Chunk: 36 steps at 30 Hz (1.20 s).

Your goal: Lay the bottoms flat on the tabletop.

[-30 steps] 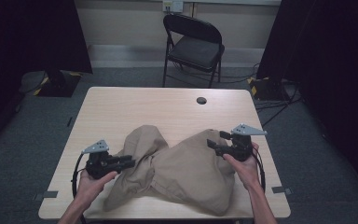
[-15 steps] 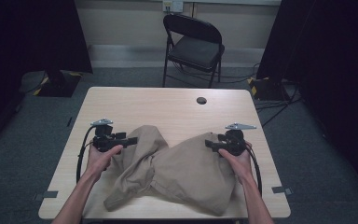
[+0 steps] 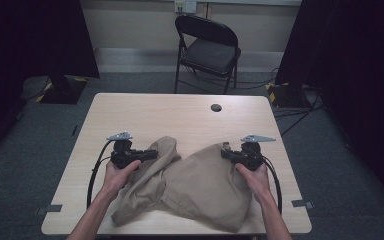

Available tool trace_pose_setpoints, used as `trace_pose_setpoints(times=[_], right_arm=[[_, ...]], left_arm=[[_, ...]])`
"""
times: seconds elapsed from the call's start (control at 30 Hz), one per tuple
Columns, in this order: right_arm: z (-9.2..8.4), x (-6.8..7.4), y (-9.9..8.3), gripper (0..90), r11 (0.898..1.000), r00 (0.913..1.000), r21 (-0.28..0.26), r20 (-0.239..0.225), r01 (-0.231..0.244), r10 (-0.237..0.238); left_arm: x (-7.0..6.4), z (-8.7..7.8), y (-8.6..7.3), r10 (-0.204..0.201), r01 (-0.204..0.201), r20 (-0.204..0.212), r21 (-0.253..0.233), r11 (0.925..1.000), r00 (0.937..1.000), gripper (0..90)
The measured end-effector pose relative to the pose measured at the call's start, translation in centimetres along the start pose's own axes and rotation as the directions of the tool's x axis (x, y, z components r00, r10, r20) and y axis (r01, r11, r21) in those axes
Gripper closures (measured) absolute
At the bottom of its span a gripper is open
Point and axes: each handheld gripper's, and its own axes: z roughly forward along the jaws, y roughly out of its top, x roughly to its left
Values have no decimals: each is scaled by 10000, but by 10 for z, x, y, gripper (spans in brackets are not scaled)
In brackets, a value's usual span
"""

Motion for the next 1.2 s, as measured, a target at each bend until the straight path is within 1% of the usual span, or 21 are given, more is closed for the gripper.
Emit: trace_pose_setpoints(times=[0.03, 0.13, 0.2, 0.23, 0.33, 0.37, 0.43, 0.47, 0.53, 0.57, 0.6, 0.63, 0.7, 0.77, 0.83, 0.9, 0.97, 1.0, 1.07, 1.1, 1.2], right_arm=[[-6, 3, 1, 874, 9999, 10000, -167, -69, 41, -42], [-25, 13, 1, 881, 9979, 9995, -630, -252, 179, -195], [-34, 19, -4, 890, 9954, 9986, -945, -503, 124, -172], [-38, 24, -9, 895, 9944, 9977, -1048, -662, 99, -169], [-44, 34, -27, 900, 9970, 9971, -746, -713, 217, -270], [-45, 38, -34, 900, 9981, 9962, -605, -848, 152, -203], [-48, 46, -49, 900, 9990, 9955, -280, -870, 356, -379], [-49, 49, -57, 900, 9994, 9946, -143, -984, 323, -336], [-46, 53, -71, 900, 9988, 9940, 284, -1033, 393, -362], [-46, 53, -71, 900, 9988, 9940, 284, -1033, 393, -362], [-38, 53, -86, 900, 9960, 9934, 839, -1128, 321, -225], [-35, 52, -91, 900, 9947, 9936, 990, -1124, 262, -150], [-28, 52, -99, 900, 9902, 9939, 1344, -1076, 368, -224], [-24, 51, -101, 900, 9888, 9938, 1451, -1099, 351, -192], [-22, 49, -101, 900, 9888, 9935, 1460, -1130, 306, -141], [-20, 48, -101, 900, 9893, 9938, 1438, -1110, 226, -66], [-17, 45, -99, 900, 9900, 9955, 1393, -942, 202, -71], [-15, 43, -97, 900, 9909, 9961, 1340, -884, 135, -17], [-10, 39, -93, 900, 9913, 9971, 1310, -757, 82, 17], [-7, 37, -90, 900, 9916, 9979, 1292, -650, 83, 1], [3, 33, -82, 900, 9930, 9991, 1184, -425, 26, 25]], left_arm=[[-9, -8, 3, 228, -219, 265, -317, 9993, 9994, 847], [-26, -22, 4, 670, -647, 428, -539, 9965, 9968, 869], [-33, -26, 1, 953, -945, 251, -331, 9950, 9951, 869], [-32, -26, -1, 944, -939, 191, -226, 9953, 9954, 856], [-22, -23, -7, 500, -501, -89, -153, 9986, 9987, 752], [-16, -21, -9, 234, -238, -202, -179, 9996, 9995, 682], [-6, -15, -9, -227, 219, -667, -139, 9997, 9975, 532], [-1, -12, -8, -335, 324, -816, -139, 9994, 9961, 477], [3, -2, -6, -251, 253, -1298, -2, 9997, 9912, 380], [3, -2, -6, -251, 253, -1298, -2, 9997, 9912, 330], [8, 10, -4, -441, 475, -1245, 251, 9986, 9912, 299], [8, 10, -4, -441, 475, -1245, 251, 9986, 9912, 278], [12, 30, -4, -405, 523, -1485, 767, 9957, 9881, 263], [17, 43, -9, -458, 688, -1793, 1246, 9898, 9827, 287], [21, 53, -15, -392, 741, -1891, 1811, 9807, 9812, 363], [21, 57, -19, -231, 635, -1930, 2059, 9765, 9809, 496], [21, 57, -18, -85, 489, -1909, 2078, 9769, 9816, 618], [23, 56, -18, -63, 447, -1782, 2125, 9761, 9840, 701], [27, 54, -17, -179, 523, -1721, 1974, 9789, 9849, 807], [31, 53, -16, -402, 691, -1676, 1707, 9829, 9850, 836], [39, 46, -12, -919, 1079, -1632, 921, 9899, 9823, 859]])
